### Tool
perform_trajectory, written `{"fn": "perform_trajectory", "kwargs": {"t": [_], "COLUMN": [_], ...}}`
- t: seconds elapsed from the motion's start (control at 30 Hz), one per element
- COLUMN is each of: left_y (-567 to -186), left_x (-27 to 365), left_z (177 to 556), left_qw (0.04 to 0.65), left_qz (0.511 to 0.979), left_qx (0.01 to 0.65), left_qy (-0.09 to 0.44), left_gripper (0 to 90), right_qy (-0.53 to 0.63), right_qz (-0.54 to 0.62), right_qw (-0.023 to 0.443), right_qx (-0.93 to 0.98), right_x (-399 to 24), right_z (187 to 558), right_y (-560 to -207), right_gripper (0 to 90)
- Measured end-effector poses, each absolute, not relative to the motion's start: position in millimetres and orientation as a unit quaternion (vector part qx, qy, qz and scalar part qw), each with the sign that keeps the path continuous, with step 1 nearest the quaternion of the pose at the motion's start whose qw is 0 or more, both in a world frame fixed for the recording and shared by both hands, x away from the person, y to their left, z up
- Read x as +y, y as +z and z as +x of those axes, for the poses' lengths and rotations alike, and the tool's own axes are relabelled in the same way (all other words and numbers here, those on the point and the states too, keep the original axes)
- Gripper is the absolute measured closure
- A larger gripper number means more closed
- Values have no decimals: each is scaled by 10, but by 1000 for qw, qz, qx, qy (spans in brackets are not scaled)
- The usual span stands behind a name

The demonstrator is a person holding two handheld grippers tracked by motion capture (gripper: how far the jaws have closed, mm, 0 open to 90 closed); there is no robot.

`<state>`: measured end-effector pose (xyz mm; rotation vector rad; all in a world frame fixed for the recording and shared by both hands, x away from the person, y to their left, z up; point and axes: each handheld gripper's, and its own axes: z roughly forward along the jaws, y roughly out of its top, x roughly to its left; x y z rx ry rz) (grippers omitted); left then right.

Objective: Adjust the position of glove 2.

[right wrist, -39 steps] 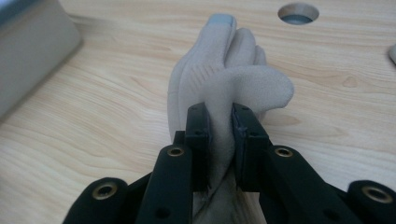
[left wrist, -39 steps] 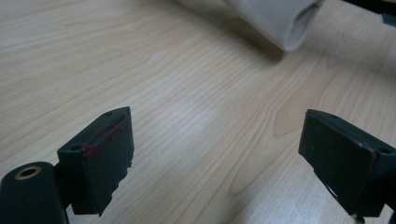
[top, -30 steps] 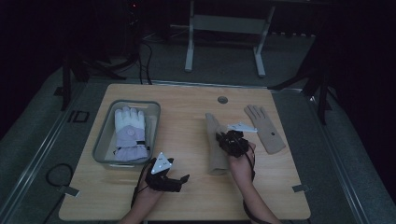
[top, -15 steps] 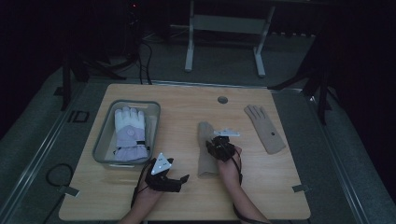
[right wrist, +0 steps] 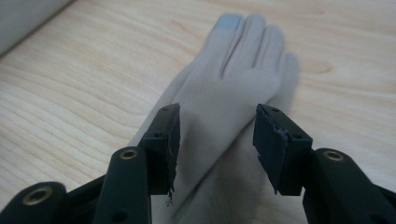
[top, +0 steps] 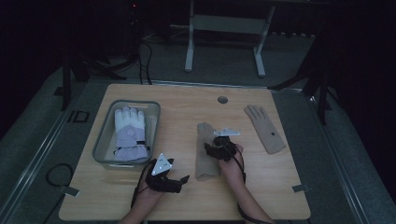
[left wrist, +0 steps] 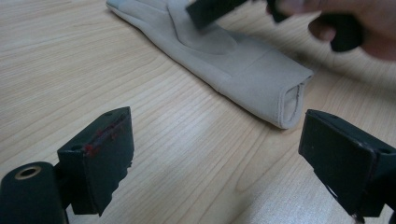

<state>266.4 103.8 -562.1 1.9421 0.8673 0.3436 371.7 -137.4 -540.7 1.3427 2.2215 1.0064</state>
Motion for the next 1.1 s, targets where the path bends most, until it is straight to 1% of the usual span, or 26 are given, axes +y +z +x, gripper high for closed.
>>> {"fn": "perform_trajectory", "kwargs": {"t": [0.13, 0.2, 0.23, 0.27, 0.33, 0.4, 0.5, 0.57, 0.7, 0.83, 0.87, 0.93, 1.1], "left_y": [-5621, -5620, -5621, -5624, -5626, -5625, -5627, -5627, -5632, -5632, -5633, -5633, -5633], "left_x": [1036, 1037, 1038, 1038, 1039, 1039, 1038, 1036, 1032, 1033, 1032, 1033, 1037], "left_z": [2661, 2659, 2660, 2662, 2665, 2664, 2662, 2661, 2663, 2661, 2661, 2662, 2664], "left_qw": [472, 473, 473, 473, 474, 474, 475, 474, 473, 474, 474, 474, 475], "left_qz": [796, 795, 795, 794, 794, 794, 793, 794, 794, 794, 794, 793, 792], "left_qx": [353, 352, 353, 354, 354, 354, 354, 354, 355, 354, 355, 356, 358], "left_qy": [140, 141, 140, 140, 140, 139, 140, 141, 139, 140, 139, 139, 139], "left_gripper": [105, 105, 105, 105, 105, 105, 105, 105, 105, 105, 105, 105, 105], "right_qy": [363, 363, 364, 366, 363, 363, 360, 356, 356, 356, 353, 349, 342], "right_qz": [468, 468, 464, 460, 454, 449, 448, 458, 468, 480, 490, 496, 517], "right_qw": [181, 181, 184, 191, 198, 198, 199, 202, 201, 211, 222, 228, 234], "right_qx": [785, 785, 786, 787, 789, 792, 794, 789, 783, 774, 765, 762, 749], "right_x": [-1510, -1510, -1570, -1730, -1844, -1900, -2102, -2226, -2480, -2669, -2811, -2924, -3156], "right_z": [3758, 3758, 3774, 3813, 3838, 3850, 3886, 3915, 3999, 4071, 4134, 4194, 4346], "right_y": [-5254, -5254, -5210, -5129, -5098, -5090, -5087, -5085, -5066, -5043, -5034, -5037, -5063], "right_gripper": [495, 495, 495, 498, 509, 511, 511, 535, 521, 514, 515, 516, 500]}}
